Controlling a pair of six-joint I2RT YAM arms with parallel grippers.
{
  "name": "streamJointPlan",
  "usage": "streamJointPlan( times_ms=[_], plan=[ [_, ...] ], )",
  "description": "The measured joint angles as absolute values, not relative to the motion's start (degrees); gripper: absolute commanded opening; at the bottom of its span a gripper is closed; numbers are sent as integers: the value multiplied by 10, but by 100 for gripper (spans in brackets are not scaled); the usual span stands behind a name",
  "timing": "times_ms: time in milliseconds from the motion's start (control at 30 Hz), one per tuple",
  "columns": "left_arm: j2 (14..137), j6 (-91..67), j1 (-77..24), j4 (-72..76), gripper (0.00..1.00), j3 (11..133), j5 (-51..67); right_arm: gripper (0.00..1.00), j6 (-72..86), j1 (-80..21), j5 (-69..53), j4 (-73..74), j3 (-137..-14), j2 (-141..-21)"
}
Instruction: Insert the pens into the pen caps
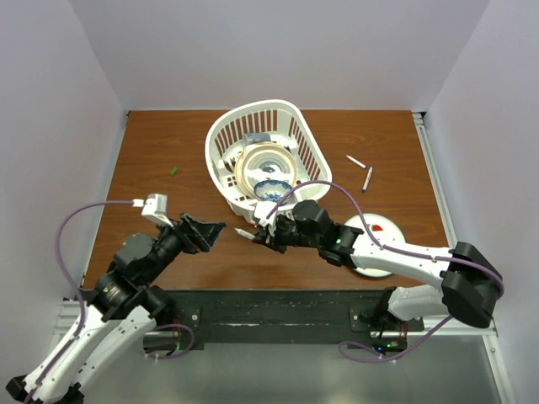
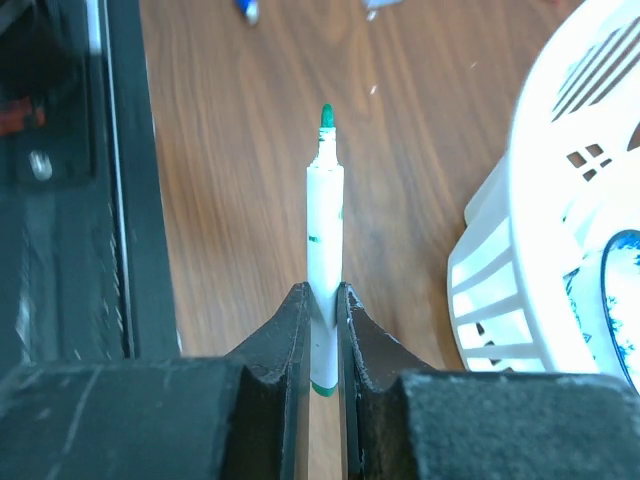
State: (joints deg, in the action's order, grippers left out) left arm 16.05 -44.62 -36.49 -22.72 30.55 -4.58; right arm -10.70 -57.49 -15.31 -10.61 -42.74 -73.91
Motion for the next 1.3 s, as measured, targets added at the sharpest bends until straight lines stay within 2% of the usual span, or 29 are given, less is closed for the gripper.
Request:
streamJointPlan(
  times_ms=[333, 733, 767, 867, 1033, 1133, 1233, 1267, 1300],
  plan=[
    [313, -450, -365, -110, 76, 265, 52, 0, 29, -582, -97, -193, -430, -756],
    [296, -455, -365, -55, 58, 254, 41, 0, 76, -589, -95, -221, -430, -759],
    [296, -454, -365, -54, 53, 254, 39, 0, 79, -589, -95, -222, -430, -759],
    [296, -452, -365, -52, 48, 254, 37, 0, 88, -589, -95, -223, -430, -759],
    [296, -448, -365, -52, 47, 254, 35, 0, 98, -593, -98, -223, -430, -759],
    [297, -446, -365, -52, 42, 254, 31, 0, 105, -593, -100, -223, -430, -759],
    [300, -442, -365, -51, 16, 254, 28, 0, 110, -594, -101, -224, -432, -764],
    [301, -442, -365, -50, 1, 254, 28, 0, 111, -594, -101, -223, -433, -766],
    [303, -439, -365, -49, 0, 254, 29, 5, 112, -594, -101, -223, -434, -769]
  ],
)
